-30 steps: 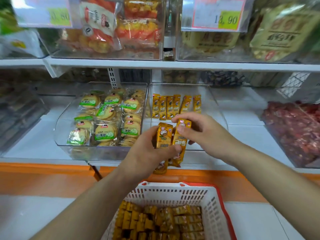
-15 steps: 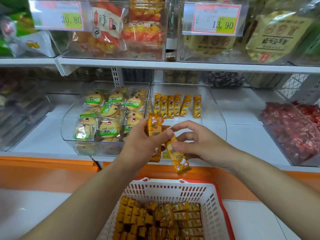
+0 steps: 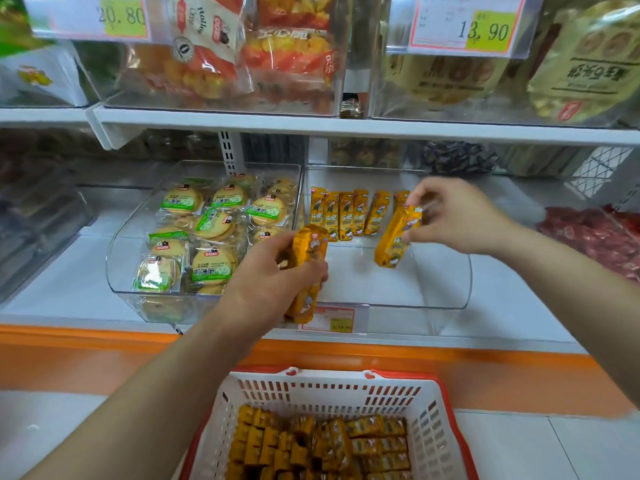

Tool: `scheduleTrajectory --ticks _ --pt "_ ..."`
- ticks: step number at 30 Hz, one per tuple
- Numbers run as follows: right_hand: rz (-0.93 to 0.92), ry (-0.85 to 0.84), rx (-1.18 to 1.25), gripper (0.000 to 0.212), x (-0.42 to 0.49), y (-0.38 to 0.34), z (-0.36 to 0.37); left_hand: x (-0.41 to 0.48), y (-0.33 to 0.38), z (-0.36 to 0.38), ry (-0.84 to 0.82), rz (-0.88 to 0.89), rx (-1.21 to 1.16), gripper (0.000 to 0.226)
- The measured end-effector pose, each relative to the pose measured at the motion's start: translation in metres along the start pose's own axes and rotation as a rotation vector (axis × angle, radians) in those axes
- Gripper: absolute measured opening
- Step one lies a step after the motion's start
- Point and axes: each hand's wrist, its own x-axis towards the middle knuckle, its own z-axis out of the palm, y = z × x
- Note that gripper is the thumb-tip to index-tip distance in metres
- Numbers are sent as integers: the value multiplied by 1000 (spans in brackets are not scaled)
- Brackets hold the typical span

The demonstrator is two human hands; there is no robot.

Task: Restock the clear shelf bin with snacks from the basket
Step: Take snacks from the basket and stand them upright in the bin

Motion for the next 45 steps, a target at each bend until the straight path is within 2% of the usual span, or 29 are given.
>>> scheduleTrajectory --ticks 2,5,12,20,26,29,34,39,45 --pt "-31 -15 -322 40 29 14 -1 3 0 1 129 110 102 19" --pt "-65 -131 -582 36 65 35 4 9 -2 1 244 193 145 24" --pt "26 -163 -583 41 113 56 15 14 -20 -3 174 194 234 29" --pt "-42 -181 -839 48 122 58 17 13 -31 -5 164 175 300 49" --pt "-55 -183 -1026 30 124 53 21 15 -32 -3 172 172 305 44" --pt "-42 -132 -1112 30 128 53 23 16 -32 -2 177 169 303 40" --pt "-21 -107 -1129 32 132 54 24 17 -33 -2 188 169 289 47" --pt "-48 26 -1051 38 125 57 16 17 -34 -2 203 159 267 40" --pt "13 48 -823 33 103 48 8 14 -30 -1 208 144 222 34"
